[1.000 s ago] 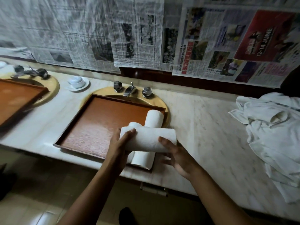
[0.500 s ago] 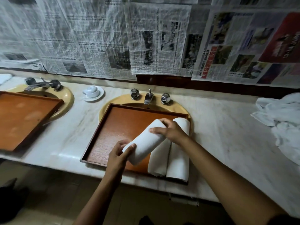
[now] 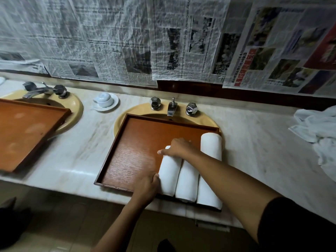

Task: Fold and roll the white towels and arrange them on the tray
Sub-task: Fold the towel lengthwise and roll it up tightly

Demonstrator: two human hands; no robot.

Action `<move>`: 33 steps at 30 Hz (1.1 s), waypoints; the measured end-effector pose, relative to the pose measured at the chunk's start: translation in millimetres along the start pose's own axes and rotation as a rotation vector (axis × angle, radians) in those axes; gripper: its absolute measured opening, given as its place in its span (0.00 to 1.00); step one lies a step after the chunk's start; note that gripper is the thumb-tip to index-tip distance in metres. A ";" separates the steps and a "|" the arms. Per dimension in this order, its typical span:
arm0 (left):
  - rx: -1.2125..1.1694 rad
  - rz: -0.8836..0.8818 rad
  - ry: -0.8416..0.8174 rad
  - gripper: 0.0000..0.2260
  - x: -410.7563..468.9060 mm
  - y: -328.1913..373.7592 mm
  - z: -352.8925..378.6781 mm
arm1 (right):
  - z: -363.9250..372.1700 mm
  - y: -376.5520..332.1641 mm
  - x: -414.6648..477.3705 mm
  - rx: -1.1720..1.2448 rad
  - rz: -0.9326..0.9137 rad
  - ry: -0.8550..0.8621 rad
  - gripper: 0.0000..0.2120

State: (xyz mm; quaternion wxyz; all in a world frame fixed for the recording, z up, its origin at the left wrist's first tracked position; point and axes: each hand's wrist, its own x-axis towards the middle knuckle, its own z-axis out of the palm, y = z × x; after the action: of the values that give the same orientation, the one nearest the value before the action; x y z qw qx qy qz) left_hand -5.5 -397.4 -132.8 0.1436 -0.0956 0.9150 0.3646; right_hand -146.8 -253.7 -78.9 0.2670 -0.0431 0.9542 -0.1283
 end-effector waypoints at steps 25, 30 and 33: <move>-0.178 0.160 -0.210 0.35 13.4 1.0 -16.3 | 94.1 117.4 -152.3 0.594 0.317 0.355 0.41; -0.184 0.199 -0.211 0.30 12.0 9.0 -14.7 | 92.6 118.0 -150.1 0.619 0.318 0.368 0.40; -0.184 0.188 -0.207 0.31 12.3 9.2 -12.9 | 92.1 120.3 -151.4 0.633 0.311 0.375 0.39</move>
State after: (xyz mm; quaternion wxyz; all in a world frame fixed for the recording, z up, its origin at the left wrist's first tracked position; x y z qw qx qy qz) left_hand -22.1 -400.6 -122.1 0.1931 0.0157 0.8630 0.4666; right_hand 28.7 -135.3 -111.6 0.1047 0.2106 0.8948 -0.3794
